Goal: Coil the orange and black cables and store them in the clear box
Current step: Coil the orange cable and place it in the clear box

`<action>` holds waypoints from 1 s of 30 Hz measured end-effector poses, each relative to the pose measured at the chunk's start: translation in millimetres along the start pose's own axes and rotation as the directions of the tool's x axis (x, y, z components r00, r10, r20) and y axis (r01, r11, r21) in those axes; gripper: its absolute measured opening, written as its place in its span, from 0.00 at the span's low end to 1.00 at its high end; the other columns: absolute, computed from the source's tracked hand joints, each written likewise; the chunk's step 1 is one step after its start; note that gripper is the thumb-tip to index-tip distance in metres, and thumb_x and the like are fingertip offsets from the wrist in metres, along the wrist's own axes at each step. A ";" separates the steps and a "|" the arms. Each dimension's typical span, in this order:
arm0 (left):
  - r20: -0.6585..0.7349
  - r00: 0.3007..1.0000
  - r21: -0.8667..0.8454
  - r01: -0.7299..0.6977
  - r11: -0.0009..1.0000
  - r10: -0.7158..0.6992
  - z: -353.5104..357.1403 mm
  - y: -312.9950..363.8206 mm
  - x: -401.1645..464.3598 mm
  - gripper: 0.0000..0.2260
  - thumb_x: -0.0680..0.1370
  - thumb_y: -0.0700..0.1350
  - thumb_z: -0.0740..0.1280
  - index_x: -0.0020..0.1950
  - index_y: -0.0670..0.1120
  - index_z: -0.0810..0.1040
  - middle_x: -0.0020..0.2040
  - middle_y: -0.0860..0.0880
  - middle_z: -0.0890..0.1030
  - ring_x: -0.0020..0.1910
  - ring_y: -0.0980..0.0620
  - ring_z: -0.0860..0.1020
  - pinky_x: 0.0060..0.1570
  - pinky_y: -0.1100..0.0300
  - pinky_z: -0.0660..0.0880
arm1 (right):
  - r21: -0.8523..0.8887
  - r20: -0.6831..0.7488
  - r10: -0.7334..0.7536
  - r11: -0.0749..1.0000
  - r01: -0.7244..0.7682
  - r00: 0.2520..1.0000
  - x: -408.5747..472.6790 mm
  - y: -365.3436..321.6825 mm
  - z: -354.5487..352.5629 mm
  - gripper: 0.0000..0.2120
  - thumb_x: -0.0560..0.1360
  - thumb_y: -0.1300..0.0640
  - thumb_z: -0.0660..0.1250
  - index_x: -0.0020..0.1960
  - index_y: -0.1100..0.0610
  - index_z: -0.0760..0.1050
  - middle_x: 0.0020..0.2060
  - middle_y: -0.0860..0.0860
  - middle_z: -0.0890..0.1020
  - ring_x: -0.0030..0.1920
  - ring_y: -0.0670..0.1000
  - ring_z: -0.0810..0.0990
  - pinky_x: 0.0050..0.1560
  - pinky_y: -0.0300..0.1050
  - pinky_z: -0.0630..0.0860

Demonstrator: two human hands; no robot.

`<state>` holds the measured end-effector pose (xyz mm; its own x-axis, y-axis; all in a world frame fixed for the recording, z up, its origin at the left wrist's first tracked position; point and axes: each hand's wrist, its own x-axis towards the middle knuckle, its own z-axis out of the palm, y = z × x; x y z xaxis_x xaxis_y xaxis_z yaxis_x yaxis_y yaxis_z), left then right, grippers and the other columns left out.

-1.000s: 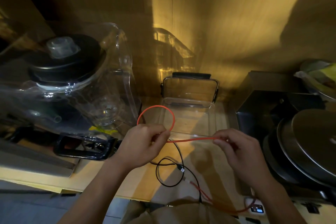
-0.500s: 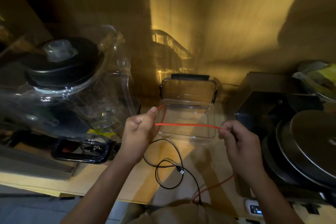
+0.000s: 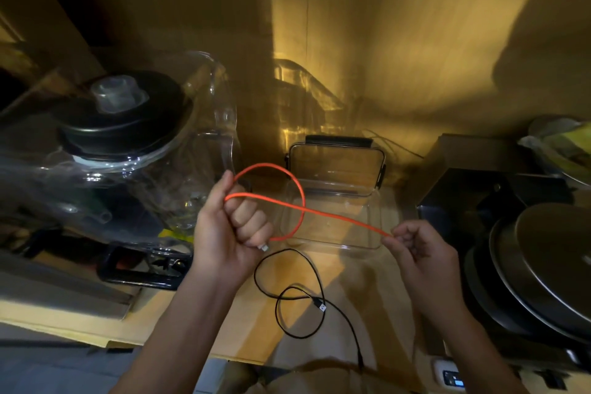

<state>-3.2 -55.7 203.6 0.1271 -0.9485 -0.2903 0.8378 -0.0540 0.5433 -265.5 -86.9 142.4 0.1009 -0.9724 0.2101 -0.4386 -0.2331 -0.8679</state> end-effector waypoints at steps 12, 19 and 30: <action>0.067 0.996 0.086 0.052 0.995 -0.058 -4.1 3.1 -2.5 0.25 0.81 0.56 0.54 0.24 0.50 0.62 0.24 0.53 0.51 0.22 0.55 0.48 0.20 0.62 0.48 | 0.097 -0.134 -0.020 0.995 0.033 0.991 -0.4 -51.0 -10.9 0.05 0.75 0.64 0.67 0.43 0.56 0.78 0.39 0.49 0.80 0.36 0.46 0.79 0.34 0.29 0.73; 0.094 0.995 0.070 0.031 0.997 -0.038 -7.7 -0.4 -0.9 0.22 0.80 0.56 0.54 0.29 0.48 0.64 0.23 0.53 0.55 0.22 0.55 0.49 0.21 0.63 0.49 | 0.219 -0.167 -0.033 0.973 0.070 0.985 0.5 -83.2 -22.7 0.06 0.75 0.62 0.67 0.43 0.51 0.78 0.38 0.53 0.81 0.33 0.44 0.77 0.32 0.30 0.73; 0.125 0.992 -0.032 0.026 0.999 -0.021 -15.3 -4.5 -1.7 0.19 0.83 0.54 0.54 0.34 0.49 0.68 0.23 0.54 0.63 0.22 0.57 0.52 0.21 0.65 0.55 | 0.076 -0.118 -0.038 0.996 0.047 0.992 1.0 -66.7 -11.7 0.04 0.74 0.60 0.70 0.45 0.51 0.80 0.35 0.52 0.81 0.35 0.53 0.80 0.35 0.47 0.78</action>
<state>0.9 -49.0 189.6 0.0416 -0.9788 -0.2007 0.8573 -0.0682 0.5102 -246.6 -72.3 205.7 0.0115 -0.9556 0.2944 -0.3644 -0.2782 -0.8887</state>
